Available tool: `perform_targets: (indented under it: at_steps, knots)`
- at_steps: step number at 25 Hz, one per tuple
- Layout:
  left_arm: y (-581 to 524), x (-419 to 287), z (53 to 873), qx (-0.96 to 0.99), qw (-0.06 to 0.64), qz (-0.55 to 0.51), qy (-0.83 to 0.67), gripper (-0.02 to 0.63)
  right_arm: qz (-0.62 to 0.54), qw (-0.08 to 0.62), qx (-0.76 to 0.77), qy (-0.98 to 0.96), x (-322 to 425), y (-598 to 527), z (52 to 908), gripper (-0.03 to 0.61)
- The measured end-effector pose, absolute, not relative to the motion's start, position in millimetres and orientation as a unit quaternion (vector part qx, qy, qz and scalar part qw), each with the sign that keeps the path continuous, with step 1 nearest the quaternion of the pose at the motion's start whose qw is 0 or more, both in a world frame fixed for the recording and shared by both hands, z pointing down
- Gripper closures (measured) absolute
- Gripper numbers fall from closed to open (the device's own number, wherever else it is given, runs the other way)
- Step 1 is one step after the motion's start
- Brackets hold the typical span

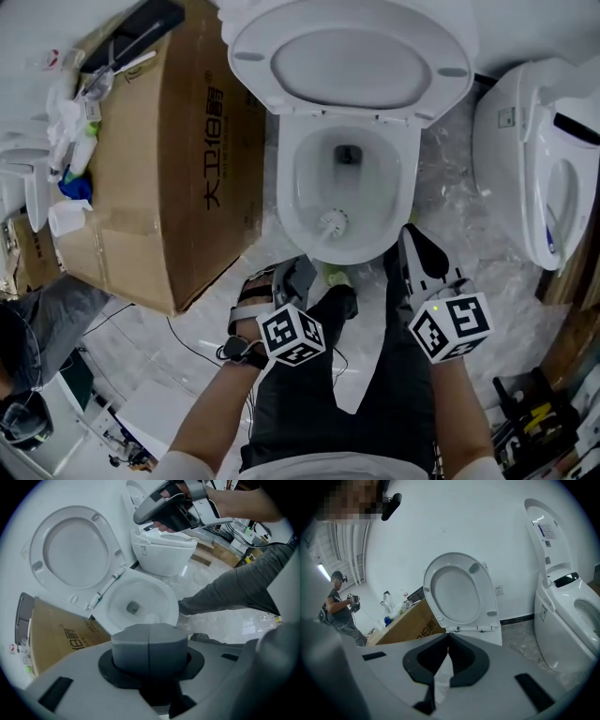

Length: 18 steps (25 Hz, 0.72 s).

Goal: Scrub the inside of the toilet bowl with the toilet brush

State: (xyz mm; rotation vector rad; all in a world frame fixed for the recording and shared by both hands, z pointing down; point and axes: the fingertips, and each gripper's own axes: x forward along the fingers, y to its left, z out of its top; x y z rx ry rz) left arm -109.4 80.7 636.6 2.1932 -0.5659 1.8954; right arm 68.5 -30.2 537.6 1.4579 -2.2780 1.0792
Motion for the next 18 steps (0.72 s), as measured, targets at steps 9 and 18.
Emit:
perform_targets:
  at_steps: [9,18]
  knots:
    - [82.6,-80.8,640.3,0.763,0.128,0.602,-0.199,0.462,0.366,0.127,0.497,-0.777,65.1,-29.1,543.8,0.566]
    - [60.4,-71.5,646.5,0.769,0.209,0.529,-0.292,0.462,0.360,0.140,0.492,-0.780,63.7,-31.7,553.1,0.566]
